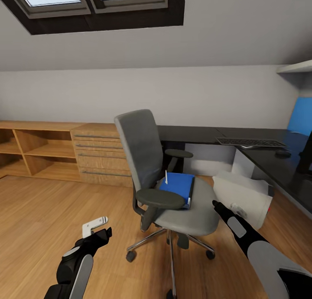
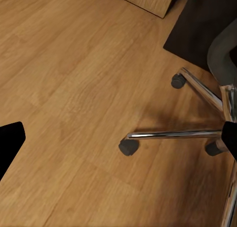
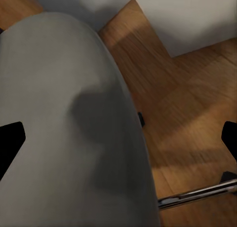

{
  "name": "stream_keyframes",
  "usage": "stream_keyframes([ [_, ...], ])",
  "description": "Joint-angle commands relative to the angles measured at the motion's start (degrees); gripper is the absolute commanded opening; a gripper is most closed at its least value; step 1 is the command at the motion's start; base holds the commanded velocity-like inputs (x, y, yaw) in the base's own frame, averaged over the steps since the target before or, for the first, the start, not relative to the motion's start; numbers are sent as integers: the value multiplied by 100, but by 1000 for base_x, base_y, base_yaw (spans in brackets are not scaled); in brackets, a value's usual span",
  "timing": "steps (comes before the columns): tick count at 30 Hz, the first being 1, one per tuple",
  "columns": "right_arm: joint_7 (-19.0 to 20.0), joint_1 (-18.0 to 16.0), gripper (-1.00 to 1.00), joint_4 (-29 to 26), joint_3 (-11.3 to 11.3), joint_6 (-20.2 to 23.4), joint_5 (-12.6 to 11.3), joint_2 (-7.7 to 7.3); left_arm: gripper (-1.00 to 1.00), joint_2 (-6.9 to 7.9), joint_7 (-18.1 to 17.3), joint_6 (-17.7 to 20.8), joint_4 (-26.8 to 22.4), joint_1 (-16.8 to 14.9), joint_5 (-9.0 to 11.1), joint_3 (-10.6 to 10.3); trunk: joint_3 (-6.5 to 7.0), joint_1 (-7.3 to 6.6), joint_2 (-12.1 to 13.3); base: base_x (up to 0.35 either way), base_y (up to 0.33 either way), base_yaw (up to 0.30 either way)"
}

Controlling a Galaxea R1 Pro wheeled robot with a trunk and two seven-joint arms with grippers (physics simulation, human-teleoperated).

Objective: In the bedroom, organize the workspace by keeping the computer under the desk, ensuring the monitor is on the desk, placing the keyboard on the desk next to the monitor, placing the mouse on the desk next to the keyboard, moving the folder from the swivel chair onto the desk next to the mouse, stacking the notebook on top of the folder with the pen on top of the notebook, and positioning the swivel chair next to the desk.

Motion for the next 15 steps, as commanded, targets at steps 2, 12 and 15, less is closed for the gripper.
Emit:
stream_keyframes([
  [2, -20, 0, 100, -13, 3, 12, -59, -2, 100, -3, 45, 16, -7, -4, 61, 2, -6, -1, -3, 0, 0, -5],
  [12, -24, 1, 100, -17, 3, 10, -59, 0, 100, -3, 36, 15, -7, -4, 61, 7, -6, -1, -3, 143, 0, -1],
  [15, -24, 1, 100, -28, 3, 11, -59, -1, 100, -3, 39, 16, -7, -2, 61, 8, -6, -1, -3, 57, 0, 0],
])
